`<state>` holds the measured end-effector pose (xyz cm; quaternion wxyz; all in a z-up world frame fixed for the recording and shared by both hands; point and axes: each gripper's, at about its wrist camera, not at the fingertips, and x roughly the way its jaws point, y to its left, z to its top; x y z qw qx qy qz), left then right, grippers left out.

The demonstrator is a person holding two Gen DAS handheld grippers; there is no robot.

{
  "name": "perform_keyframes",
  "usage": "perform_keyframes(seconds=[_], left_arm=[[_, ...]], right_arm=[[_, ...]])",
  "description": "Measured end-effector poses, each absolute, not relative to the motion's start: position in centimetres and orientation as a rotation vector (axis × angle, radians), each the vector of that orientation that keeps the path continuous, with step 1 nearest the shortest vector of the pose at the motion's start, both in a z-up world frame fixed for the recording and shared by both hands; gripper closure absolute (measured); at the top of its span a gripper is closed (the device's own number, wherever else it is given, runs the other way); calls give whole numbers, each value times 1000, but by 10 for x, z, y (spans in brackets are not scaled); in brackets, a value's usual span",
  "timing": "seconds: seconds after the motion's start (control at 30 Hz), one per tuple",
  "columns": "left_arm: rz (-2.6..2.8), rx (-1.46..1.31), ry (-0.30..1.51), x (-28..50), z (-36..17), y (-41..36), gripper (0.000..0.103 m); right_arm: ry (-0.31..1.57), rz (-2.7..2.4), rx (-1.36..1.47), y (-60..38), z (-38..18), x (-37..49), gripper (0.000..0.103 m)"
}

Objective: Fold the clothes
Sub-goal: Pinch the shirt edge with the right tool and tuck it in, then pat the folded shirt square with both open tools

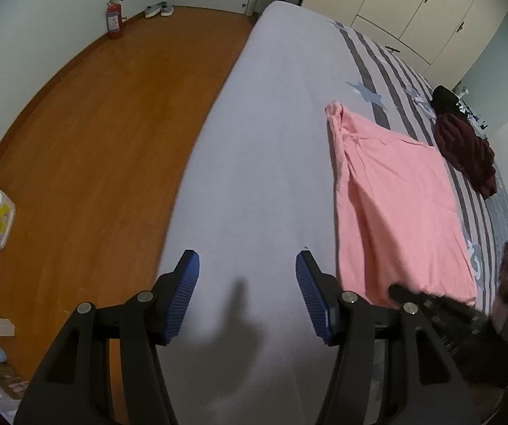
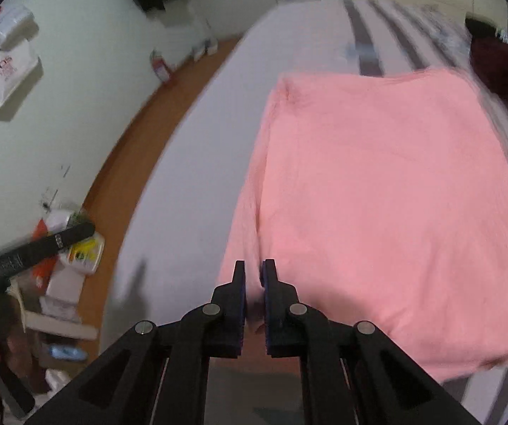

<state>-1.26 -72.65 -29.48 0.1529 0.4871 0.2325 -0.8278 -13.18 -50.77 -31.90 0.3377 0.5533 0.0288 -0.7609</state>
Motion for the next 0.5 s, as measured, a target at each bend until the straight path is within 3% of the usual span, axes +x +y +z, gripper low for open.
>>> perform_keyframes(seconds=[0.1,0.17,0.23,0.5], left_arm=[[-2373,1418,689,-19,-302,-718,49],[-2369,1429,702,-23,-305,-714,49],[-2371,1445,708,-30,-307,-707,49],[-2444,1489,655,-55,-297,-665,49]], right_arm=[[75,-1935,1472,-497,-326,-122,86],[83,-1880,1459,-494,-322,-108,68],[79,-1810,1442,-494,-316,-98,56],[141,-1921,1377,-427,-295,-118,56]])
